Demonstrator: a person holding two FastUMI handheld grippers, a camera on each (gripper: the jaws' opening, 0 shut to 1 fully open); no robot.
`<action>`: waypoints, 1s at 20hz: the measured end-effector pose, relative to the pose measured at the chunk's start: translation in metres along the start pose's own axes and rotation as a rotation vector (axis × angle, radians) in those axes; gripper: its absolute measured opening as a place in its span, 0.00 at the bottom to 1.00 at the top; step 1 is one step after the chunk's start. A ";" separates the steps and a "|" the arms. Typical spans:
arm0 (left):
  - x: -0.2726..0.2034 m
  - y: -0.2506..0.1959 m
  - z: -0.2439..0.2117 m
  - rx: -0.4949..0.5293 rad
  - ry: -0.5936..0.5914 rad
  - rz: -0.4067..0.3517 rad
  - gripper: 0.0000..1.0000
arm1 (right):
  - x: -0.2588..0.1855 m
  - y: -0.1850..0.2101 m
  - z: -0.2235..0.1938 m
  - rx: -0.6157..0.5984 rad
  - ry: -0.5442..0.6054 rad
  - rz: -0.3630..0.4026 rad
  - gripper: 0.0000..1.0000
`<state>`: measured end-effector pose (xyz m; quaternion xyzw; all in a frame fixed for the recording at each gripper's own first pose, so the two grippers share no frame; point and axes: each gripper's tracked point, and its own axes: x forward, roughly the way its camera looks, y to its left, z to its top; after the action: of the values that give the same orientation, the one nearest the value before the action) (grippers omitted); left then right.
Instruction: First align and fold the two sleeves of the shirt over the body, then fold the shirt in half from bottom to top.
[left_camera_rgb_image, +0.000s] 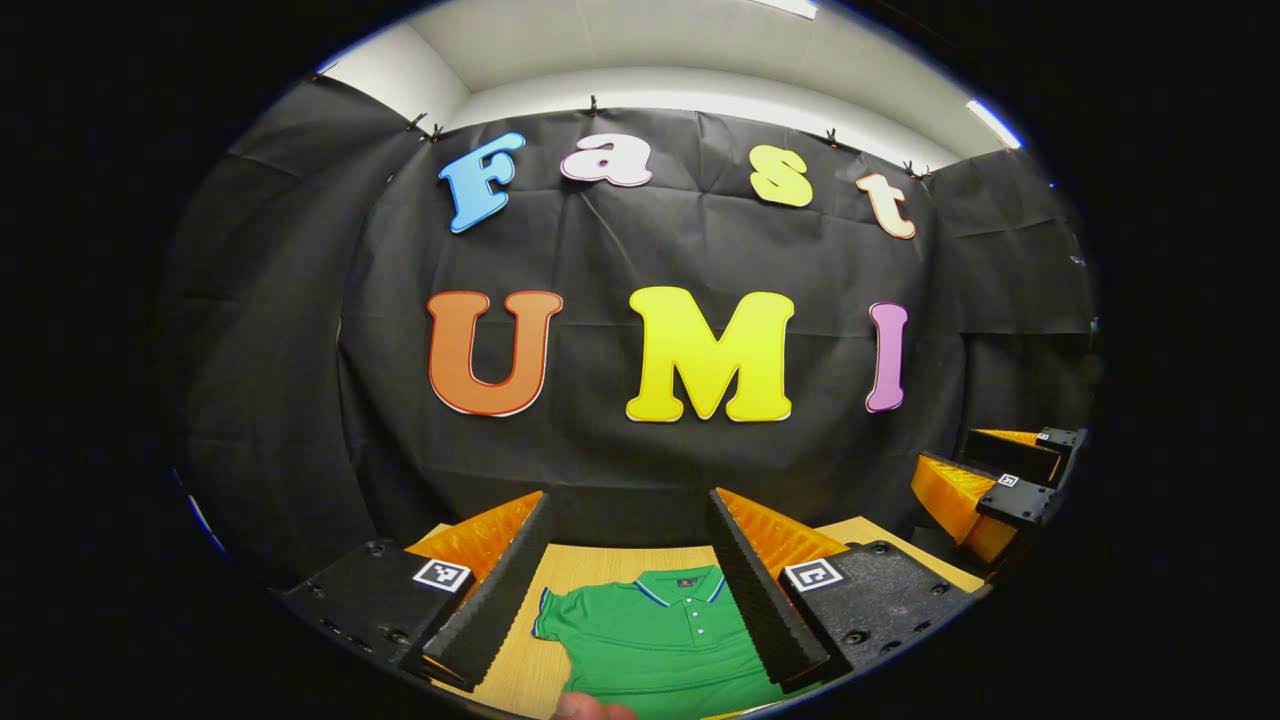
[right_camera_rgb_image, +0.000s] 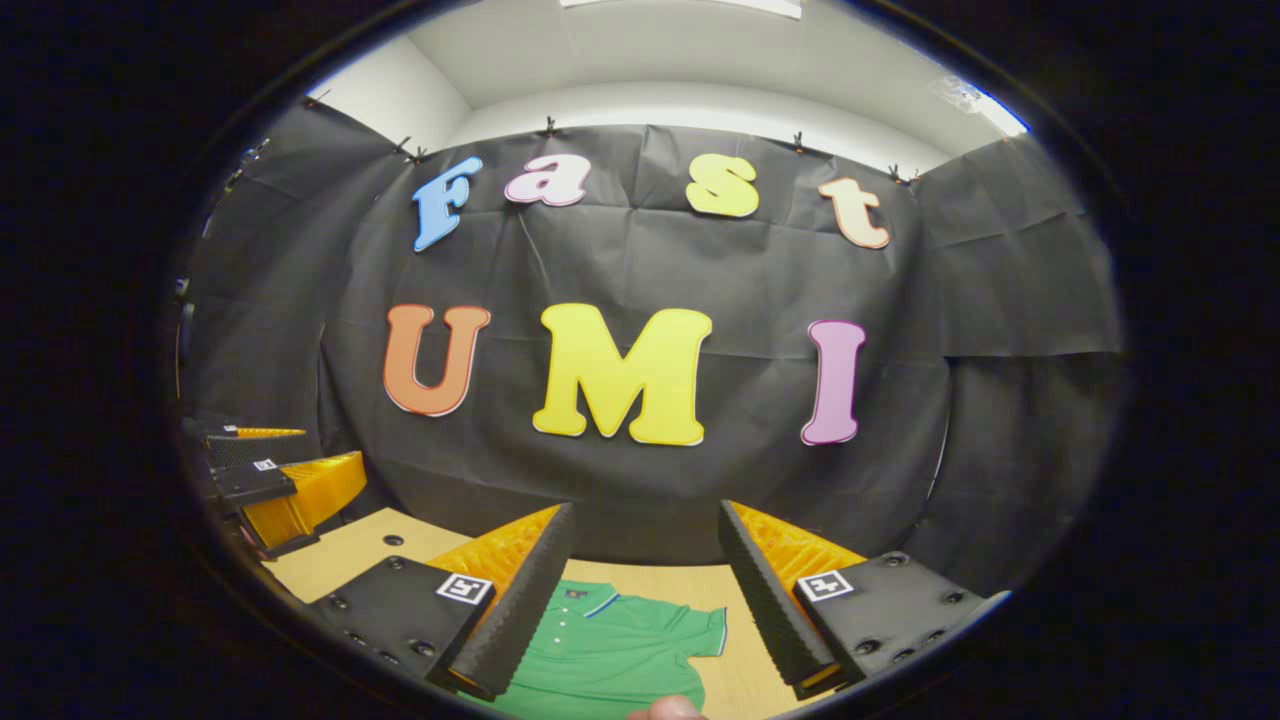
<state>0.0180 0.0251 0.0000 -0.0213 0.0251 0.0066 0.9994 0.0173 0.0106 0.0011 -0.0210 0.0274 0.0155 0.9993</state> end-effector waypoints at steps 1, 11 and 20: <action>-0.001 0.001 -0.002 -0.002 -0.001 0.004 0.98 | -0.001 -0.002 -0.001 -0.006 0.001 0.000 0.92; 0.004 -0.011 -0.021 -0.004 0.013 0.006 0.98 | 0.022 -0.030 -0.050 -0.022 0.096 0.005 0.92; 0.024 -0.014 -0.040 0.027 0.058 0.021 0.98 | 0.079 -0.090 -0.139 -0.021 0.243 -0.007 0.95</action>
<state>0.0398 0.0095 -0.0410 -0.0075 0.0545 0.0164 0.9984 0.0918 -0.0830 -0.1378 -0.0334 0.1482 0.0094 0.9884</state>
